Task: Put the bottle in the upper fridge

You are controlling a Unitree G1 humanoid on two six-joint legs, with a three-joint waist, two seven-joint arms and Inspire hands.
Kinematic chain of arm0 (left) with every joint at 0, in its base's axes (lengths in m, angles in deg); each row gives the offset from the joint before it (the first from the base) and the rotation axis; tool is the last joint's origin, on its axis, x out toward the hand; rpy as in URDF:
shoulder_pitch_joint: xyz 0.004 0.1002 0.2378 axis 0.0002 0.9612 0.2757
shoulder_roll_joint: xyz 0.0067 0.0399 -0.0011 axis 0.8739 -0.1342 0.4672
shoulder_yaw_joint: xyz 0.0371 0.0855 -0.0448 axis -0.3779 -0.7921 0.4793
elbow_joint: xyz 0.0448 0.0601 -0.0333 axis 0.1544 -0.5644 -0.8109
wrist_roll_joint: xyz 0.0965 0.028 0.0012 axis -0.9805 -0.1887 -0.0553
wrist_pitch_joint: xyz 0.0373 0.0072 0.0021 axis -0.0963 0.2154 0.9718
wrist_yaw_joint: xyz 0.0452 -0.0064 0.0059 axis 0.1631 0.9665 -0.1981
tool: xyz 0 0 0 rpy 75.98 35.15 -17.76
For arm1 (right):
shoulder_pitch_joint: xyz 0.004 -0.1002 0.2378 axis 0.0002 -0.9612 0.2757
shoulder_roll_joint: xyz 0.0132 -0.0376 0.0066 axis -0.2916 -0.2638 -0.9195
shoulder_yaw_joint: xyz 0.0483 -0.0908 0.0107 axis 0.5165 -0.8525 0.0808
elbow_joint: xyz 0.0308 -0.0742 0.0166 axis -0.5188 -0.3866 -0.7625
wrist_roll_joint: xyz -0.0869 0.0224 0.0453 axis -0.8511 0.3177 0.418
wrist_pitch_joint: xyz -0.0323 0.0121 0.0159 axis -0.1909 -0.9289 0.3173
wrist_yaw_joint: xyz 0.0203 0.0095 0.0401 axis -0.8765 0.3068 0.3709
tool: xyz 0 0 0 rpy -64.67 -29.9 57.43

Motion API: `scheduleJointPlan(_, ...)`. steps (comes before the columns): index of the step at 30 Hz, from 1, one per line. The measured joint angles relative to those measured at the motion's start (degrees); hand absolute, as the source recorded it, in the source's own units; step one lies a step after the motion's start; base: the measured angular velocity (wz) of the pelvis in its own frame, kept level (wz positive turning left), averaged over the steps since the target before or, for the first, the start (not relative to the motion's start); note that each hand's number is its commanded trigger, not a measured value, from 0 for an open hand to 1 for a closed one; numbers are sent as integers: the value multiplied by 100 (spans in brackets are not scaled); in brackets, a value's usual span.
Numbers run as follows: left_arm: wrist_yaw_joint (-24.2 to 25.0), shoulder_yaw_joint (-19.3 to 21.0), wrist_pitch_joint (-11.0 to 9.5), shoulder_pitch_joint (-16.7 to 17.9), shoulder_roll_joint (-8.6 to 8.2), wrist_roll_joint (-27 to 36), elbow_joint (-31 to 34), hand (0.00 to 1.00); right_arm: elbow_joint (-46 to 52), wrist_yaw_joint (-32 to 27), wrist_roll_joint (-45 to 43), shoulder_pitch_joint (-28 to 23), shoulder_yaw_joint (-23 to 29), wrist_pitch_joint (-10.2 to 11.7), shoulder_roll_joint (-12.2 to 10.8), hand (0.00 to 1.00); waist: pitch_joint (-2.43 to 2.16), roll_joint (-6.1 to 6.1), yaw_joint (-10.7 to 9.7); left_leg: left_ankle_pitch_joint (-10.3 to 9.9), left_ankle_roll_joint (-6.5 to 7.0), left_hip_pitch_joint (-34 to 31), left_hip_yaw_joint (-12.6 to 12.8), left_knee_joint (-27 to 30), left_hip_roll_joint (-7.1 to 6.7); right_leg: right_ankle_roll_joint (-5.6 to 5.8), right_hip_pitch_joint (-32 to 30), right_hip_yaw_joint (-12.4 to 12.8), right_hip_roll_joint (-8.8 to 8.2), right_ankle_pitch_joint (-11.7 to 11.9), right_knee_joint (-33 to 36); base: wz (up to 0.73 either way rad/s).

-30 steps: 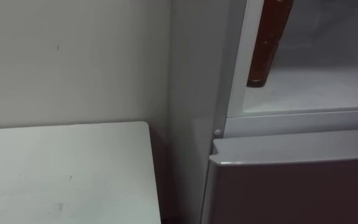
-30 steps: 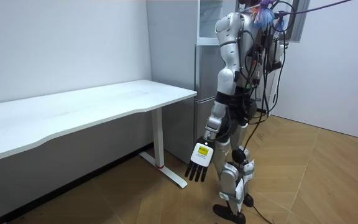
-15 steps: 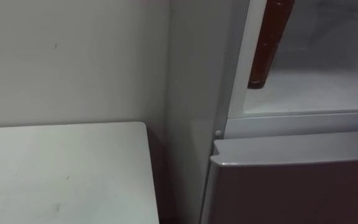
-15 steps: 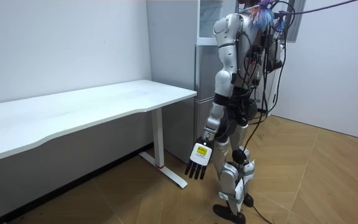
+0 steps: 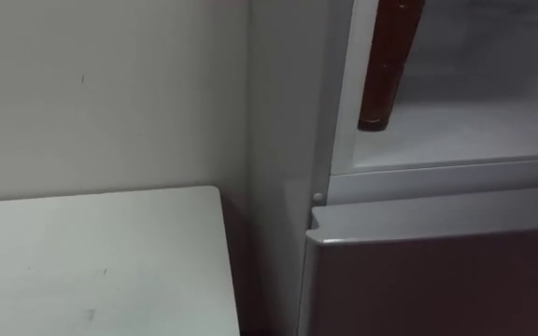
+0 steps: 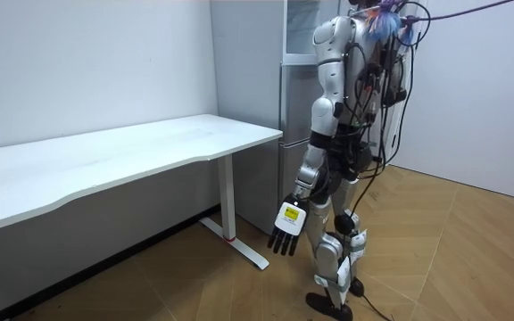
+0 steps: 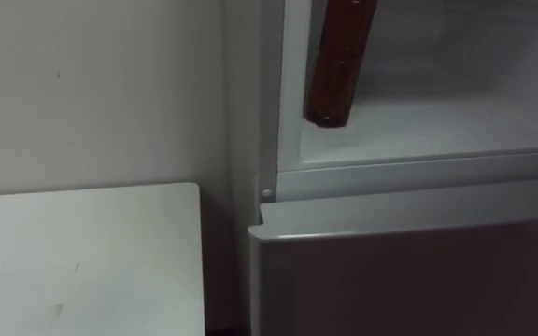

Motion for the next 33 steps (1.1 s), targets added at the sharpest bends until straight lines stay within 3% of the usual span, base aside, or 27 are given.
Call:
scheduleJointPlan(11, -14, -121, 4, 29, -4, 3, -18, 0, 19, 756, 5, 28, -253, 1, 0, 0, 3, 2, 305, 2, -3, -25, -84, 2, 3, -1, 23, -124, -2, 1, -55, 4)
scheduleJointPlan(24, -79, -351, 17, 20, 15, 1, 71, 0, 27, 1042, -169, 105, -528, -80, 0, 0, 62, -101, 312, 4, -11, -49, -175, 6, 14, -1, 107, -220, 7, 1, -208, 5)
scheduleJointPlan(29, -84, -353, 19, 28, 2, 4, 58, 0, -5, 1204, -689, 105, -594, -150, 0, 0, 56, -48, 309, 0, -18, -58, -164, 5, 21, -1, 97, -233, 8, 1, -207, 0)
scheduleJointPlan(33, -59, -353, 21, 30, -2, 7, 64, 0, -5, 1560, -694, 105, -656, -155, 1, 0, 15, 35, 307, -4, -35, -58, -163, 3, 41, -2, 100, -285, 13, 1, -204, 0)
